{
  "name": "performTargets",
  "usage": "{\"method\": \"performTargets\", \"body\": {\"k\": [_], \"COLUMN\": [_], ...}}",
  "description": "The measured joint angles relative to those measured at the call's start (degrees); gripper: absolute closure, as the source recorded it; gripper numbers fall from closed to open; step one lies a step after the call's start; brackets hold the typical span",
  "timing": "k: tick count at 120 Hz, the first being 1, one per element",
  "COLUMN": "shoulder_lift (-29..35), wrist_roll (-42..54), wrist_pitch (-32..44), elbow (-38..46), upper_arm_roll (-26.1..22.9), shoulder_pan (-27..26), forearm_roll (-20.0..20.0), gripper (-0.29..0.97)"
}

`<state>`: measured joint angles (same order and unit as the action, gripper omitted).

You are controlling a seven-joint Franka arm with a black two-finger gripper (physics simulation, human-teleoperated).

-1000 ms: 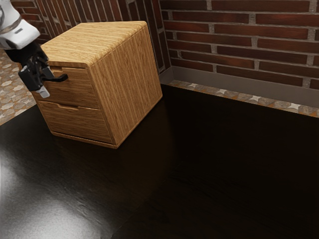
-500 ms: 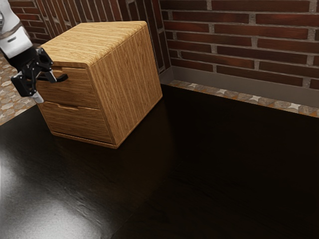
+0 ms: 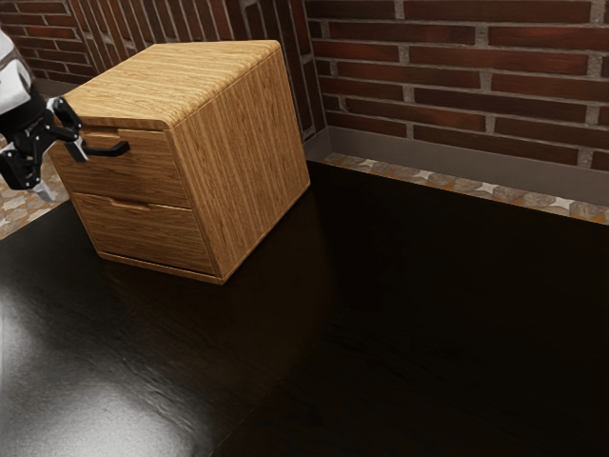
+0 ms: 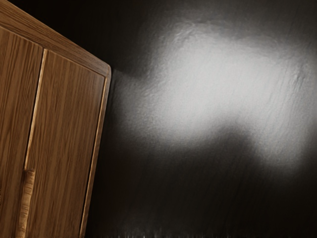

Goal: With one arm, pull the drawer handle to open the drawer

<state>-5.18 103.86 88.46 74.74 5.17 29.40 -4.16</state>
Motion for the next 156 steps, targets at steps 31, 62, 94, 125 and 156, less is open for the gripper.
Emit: {"method": "performTargets", "body": {"k": [31, 62, 94, 125, 156], "shoulder_lift": [-0.45, -2.75, -6.29, -7.64, -8.38], "wrist_roll": [2.06, 2.34, 2.48, 2.75, 2.86], "wrist_pitch": [0.33, 2.24, 4.06, 6.07, 8.19], "elbow": [-0.35, -2.45, -6.25, -7.09, -7.71], "upper_arm_roll": [1.35, 1.29, 1.26, 1.02, -0.12], "shoulder_pan": [-0.23, 0.36, 0.92, 3.29, 3.53], "forearm_roll": [-0.22, -0.46, -0.64, -1.0, -1.49], "gripper": [0.0, 0.0, 0.0, 0.0, 0.0]}}
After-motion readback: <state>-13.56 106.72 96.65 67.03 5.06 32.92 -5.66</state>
